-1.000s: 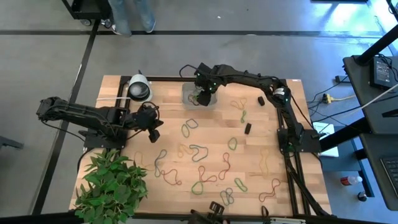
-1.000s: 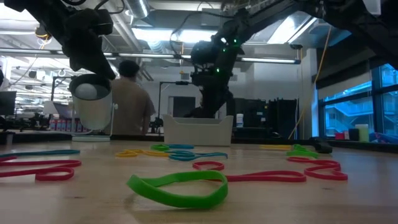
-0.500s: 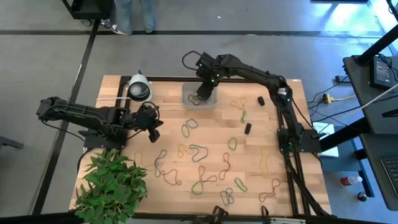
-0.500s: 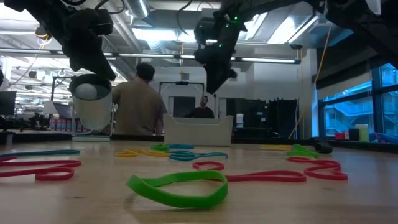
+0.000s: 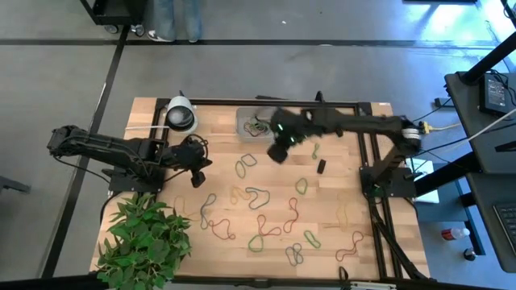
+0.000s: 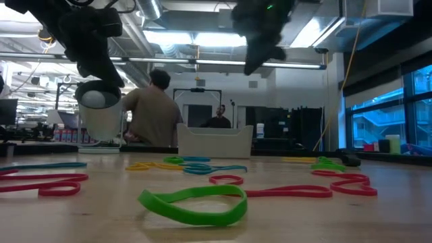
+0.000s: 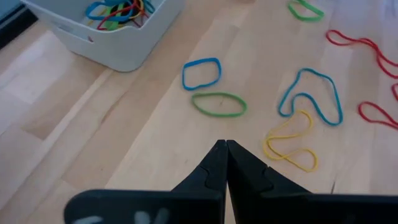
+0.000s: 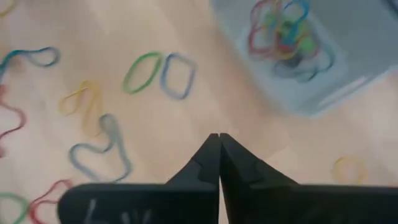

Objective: Pick and place rubber bands into bin
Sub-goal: Put the red rubber band into the white bin

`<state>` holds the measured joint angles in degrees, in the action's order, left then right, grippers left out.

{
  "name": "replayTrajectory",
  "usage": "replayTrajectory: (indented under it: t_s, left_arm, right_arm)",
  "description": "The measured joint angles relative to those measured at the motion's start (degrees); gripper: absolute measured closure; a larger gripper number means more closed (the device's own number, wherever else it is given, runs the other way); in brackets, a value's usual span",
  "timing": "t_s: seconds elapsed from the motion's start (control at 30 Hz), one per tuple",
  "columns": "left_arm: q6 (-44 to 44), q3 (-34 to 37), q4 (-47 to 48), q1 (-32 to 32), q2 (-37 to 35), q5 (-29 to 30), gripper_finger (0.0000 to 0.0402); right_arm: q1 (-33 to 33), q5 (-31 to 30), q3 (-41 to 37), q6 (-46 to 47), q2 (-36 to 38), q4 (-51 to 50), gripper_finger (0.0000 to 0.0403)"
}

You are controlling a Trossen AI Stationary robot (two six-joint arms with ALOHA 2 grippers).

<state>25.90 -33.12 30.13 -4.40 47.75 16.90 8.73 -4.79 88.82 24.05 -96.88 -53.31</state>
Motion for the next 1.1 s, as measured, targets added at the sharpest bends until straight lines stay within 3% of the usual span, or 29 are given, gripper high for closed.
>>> replayTrajectory:
  t_s: [0.27,0.43,0.73,1.1]
  left_arm:
    - [-3.73,0.00,0.02,0.00,0.00,-0.79,0.0400]
    - [-3.69,0.00,-0.06,0.00,0.02,-2.70,0.0400]
    - [-2.52,-5.94,3.24,-3.84,5.12,-1.68,0.0400]
    - [7.96,-21.22,17.10,-10.69,23.07,0.52,0.0400]
  right_arm:
    - [-13.89,-5.92,-20.70,17.72,14.29,8.13,0.0400]
    - [-20.74,-8.40,-31.18,23.57,20.19,12.77,0.0398]
    - [-26.28,-8.97,-46.86,23.46,26.45,27.88,0.0400]
    - [-26.95,-8.67,-49.61,12.69,27.28,29.62,0.0396]
